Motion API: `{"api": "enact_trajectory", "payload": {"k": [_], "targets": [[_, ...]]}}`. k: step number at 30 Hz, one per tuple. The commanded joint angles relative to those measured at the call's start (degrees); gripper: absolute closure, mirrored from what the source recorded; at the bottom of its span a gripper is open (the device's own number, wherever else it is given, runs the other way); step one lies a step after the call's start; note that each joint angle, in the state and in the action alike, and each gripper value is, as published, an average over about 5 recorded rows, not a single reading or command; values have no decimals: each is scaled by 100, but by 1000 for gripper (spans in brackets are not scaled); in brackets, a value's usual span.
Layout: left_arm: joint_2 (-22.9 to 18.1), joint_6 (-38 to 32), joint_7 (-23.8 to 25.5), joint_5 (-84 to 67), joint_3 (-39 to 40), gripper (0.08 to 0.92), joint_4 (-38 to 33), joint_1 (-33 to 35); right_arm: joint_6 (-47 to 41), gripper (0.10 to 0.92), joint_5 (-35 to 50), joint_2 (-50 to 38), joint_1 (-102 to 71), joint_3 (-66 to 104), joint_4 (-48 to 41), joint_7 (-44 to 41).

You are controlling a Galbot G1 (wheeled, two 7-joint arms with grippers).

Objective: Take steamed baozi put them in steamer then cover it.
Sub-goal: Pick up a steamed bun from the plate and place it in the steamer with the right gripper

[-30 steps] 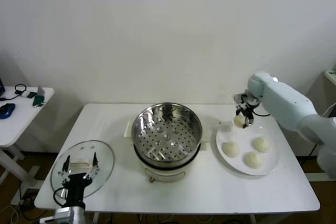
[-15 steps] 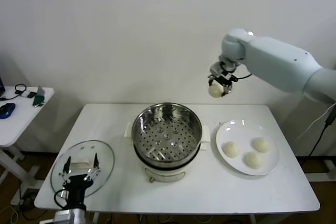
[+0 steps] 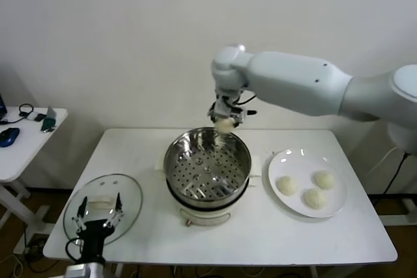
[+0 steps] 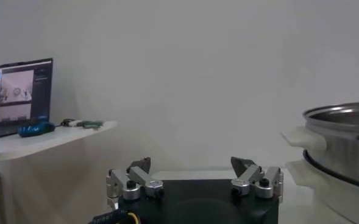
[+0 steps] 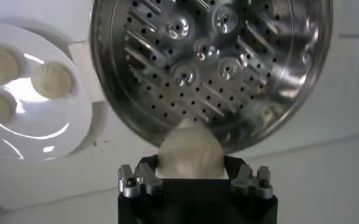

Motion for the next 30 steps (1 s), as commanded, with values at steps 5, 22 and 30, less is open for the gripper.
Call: {"api": "enact_trajectory", "payload": {"k": [5,22,30], "targets": [[26,71,8,5,-2,177,-5,-54,351,304,-1143,492,-1091,133,-132,111],[13,125,-5,34,2,177,20,-126,541,248,-1666,554,-1407,479,-474,276],[10,165,-13,50,4,177,-16,-131,398,203,-1219,174,-930,656,19,152]]}}
